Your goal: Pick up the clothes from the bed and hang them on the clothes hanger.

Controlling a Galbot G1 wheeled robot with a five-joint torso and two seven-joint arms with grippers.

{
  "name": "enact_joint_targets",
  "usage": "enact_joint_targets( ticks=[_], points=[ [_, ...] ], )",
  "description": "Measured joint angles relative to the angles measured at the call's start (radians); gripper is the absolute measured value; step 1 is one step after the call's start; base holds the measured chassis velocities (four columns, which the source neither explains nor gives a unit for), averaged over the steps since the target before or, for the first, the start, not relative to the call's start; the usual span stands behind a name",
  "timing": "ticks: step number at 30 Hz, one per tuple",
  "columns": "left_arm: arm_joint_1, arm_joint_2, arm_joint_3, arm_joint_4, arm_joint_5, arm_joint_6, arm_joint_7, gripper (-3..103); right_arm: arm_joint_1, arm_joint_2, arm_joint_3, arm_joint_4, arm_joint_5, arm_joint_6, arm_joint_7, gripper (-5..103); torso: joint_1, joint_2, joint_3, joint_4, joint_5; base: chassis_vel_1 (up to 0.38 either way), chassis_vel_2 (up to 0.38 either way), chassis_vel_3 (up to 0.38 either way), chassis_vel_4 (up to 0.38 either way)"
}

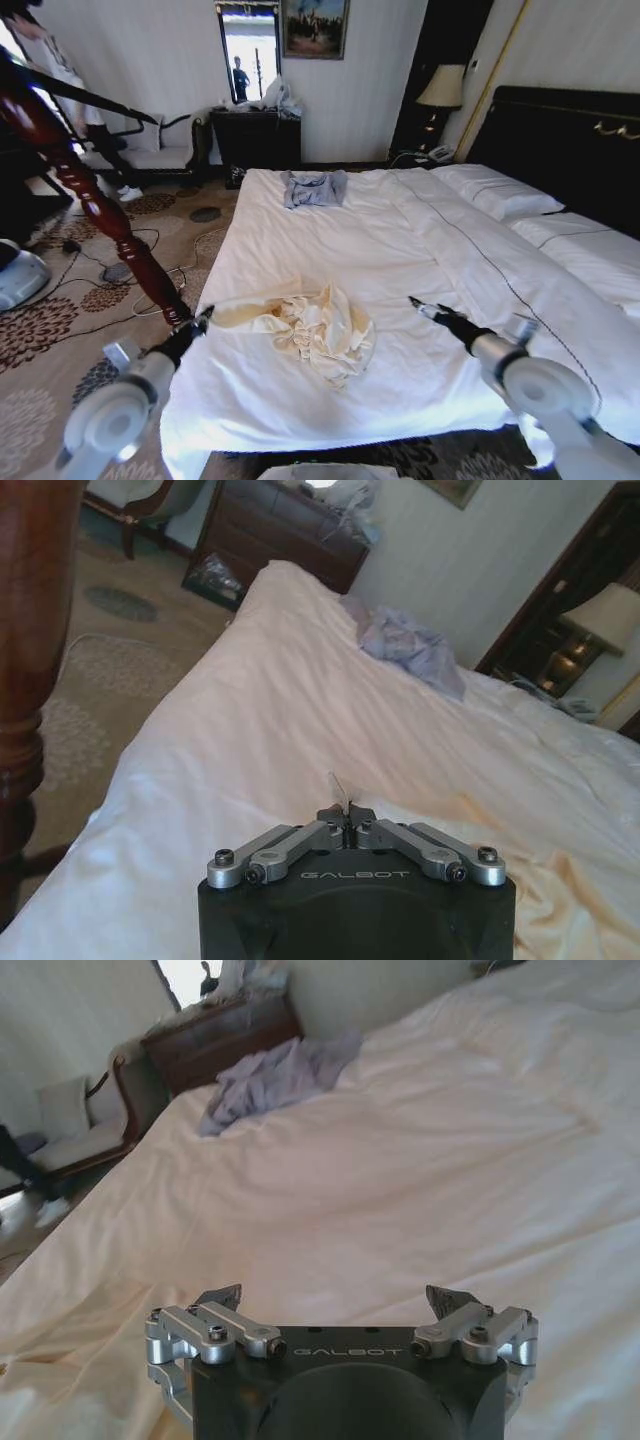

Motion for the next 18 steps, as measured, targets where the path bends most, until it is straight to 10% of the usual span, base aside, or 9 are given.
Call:
enact_joint_targets(
  ticks=[18],
  points=[
    [0.017, 0.022, 0.013, -0.051, 0.016, -0.006, -0.028, 1, 0.57, 0.006, -0.523, -0.398, 0.123, -0.068, 0.007, 100, 0.0, 0.0, 0.0, 0.0002, 0.0, 0.0, 0.0, 0.0, 0.0]
  ],
)
